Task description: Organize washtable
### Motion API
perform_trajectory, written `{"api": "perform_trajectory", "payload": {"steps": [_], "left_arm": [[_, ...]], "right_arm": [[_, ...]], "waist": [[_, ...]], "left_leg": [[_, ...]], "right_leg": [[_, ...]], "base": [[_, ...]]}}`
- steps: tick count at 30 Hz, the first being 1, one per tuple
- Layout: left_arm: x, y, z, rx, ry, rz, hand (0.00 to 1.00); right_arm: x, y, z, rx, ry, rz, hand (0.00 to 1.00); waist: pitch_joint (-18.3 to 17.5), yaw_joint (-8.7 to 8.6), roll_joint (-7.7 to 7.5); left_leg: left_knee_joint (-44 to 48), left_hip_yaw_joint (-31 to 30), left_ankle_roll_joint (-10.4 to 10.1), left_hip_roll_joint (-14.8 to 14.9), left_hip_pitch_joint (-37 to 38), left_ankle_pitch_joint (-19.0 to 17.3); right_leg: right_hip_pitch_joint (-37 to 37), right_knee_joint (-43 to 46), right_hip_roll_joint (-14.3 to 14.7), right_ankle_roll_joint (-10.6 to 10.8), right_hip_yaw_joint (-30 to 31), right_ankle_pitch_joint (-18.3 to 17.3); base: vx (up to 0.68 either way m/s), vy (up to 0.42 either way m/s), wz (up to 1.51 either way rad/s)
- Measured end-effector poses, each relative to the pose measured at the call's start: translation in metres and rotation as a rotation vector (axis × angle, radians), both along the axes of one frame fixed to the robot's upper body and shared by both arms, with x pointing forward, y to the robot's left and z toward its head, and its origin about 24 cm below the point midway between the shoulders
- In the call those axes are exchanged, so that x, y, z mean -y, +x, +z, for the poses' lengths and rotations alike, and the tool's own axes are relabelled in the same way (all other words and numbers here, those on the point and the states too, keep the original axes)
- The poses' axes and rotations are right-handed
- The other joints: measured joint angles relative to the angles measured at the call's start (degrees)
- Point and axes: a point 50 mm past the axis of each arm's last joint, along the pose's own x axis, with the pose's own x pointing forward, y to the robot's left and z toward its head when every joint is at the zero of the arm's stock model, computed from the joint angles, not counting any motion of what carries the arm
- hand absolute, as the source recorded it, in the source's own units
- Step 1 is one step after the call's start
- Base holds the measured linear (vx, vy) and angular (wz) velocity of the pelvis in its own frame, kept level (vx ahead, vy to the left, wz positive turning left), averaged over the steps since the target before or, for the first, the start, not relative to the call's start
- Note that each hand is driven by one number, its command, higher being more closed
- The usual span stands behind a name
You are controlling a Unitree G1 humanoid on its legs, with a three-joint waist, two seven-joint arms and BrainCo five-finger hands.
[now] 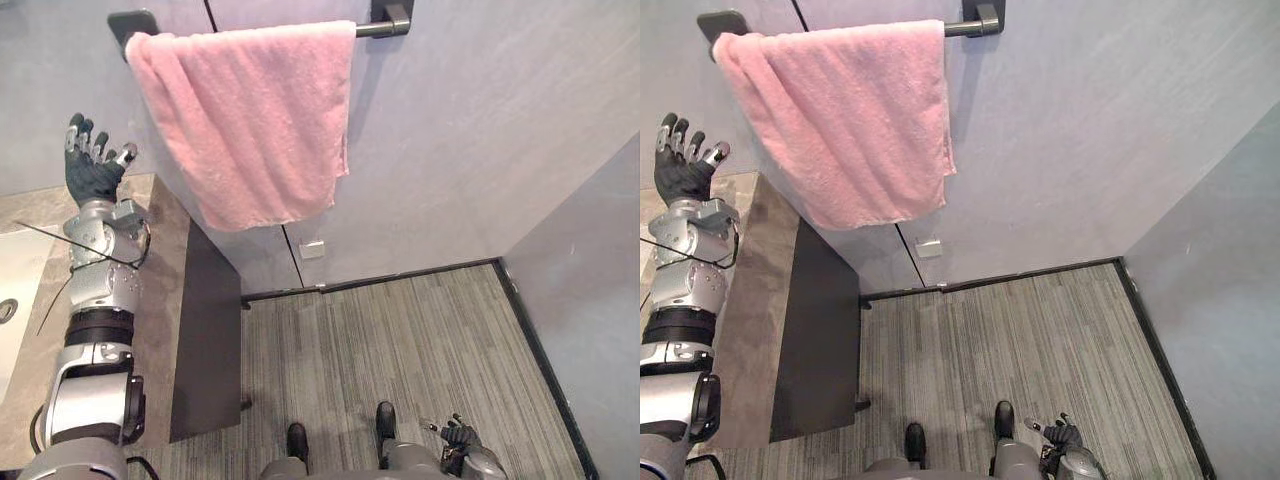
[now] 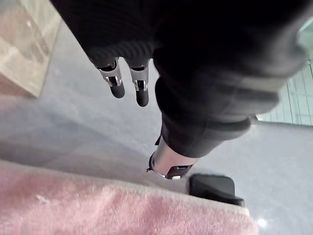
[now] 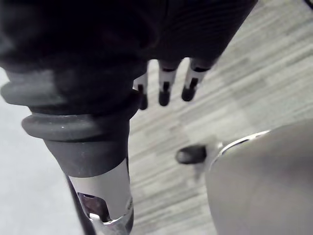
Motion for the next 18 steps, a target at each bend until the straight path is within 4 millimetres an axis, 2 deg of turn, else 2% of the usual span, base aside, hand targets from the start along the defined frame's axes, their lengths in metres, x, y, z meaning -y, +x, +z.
{"api": "perform_trajectory", "payload": {"steps": [7,12,18], "left_arm": [[0.016,0.013,0.009,-0.005,0.043,-0.086,0.0],[0.011,0.016,0.007,-0.039,0.045,-0.086,0.0],[0.012,0.019,0.005,-0.07,0.077,-0.102,0.0]], "right_arm": [[-0.003,0.01,0.002,0.02,0.009,0.027,0.0],[-0.006,0.025,0.006,0.048,0.011,0.047,0.0],[-0.008,0.027,0.006,0.047,0.011,0.064,0.0]], "waist": [[0.7,-0.09,0.05],[2.5,-0.08,-0.11],[3.5,-0.09,-0.11]], "left_leg": [[0.2,0.8,0.0,-0.4,0.1,0.0],[0.2,1.2,0.1,-0.5,-0.7,-0.1],[0.4,2.0,0.1,-0.3,-1.9,-0.1]], "right_leg": [[0.0,0.0,-0.4,0.0,0.2,0.0],[-1.1,0.4,-0.6,0.0,0.4,0.0],[-3.1,1.0,-0.2,-0.1,1.6,0.1]], "base": [[0.04,0.012,-0.01],[-0.05,-0.002,-0.01],[-0.04,-0.015,-0.09]]}}
